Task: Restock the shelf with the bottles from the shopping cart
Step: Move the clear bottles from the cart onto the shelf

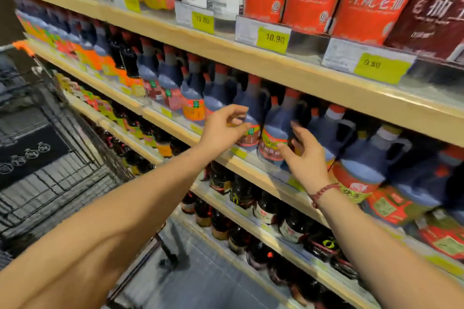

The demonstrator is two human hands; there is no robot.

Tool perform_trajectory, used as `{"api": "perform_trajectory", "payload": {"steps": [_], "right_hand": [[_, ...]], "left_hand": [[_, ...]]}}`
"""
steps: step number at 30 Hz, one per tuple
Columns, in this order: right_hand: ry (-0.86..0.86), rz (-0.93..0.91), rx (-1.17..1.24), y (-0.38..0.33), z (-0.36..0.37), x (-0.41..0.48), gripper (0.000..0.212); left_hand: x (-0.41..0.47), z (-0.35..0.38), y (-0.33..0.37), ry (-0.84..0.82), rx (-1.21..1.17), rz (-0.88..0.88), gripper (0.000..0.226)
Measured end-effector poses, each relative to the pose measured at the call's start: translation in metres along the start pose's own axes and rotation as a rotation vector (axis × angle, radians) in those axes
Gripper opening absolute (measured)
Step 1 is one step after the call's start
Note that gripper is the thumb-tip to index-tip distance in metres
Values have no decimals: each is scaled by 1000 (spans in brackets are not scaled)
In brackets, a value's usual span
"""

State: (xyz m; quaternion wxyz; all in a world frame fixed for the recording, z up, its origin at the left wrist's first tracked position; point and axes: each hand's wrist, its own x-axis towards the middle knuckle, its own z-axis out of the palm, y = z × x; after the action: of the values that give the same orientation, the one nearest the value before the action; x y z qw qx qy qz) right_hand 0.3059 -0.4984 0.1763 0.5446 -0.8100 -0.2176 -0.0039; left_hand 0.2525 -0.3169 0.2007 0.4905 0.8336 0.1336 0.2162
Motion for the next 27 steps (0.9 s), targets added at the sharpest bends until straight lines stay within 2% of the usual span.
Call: {"api": "perform_trajectory", "payload": {"steps": [5,9,15,18,22,27], "right_hand": [[69,97,48,-10,9,4,57],[156,174,33,-11,15,18,55],[199,218,-65,-7,22,23,52],[206,256,-84,-10,22,24,53],[218,274,-87,-13,22,26,52],[234,301,-144,-18,28,24,53]], "left_hand": [[40,26,0,-130,-17,34,29],[48,32,5,-149,100,137,28],[63,23,1,-277,121,190,38],[65,23,1,-287,58,168,43],[63,23,-1,-229,124,173,35],[64,15,-1,-289,92,221,33]]}}
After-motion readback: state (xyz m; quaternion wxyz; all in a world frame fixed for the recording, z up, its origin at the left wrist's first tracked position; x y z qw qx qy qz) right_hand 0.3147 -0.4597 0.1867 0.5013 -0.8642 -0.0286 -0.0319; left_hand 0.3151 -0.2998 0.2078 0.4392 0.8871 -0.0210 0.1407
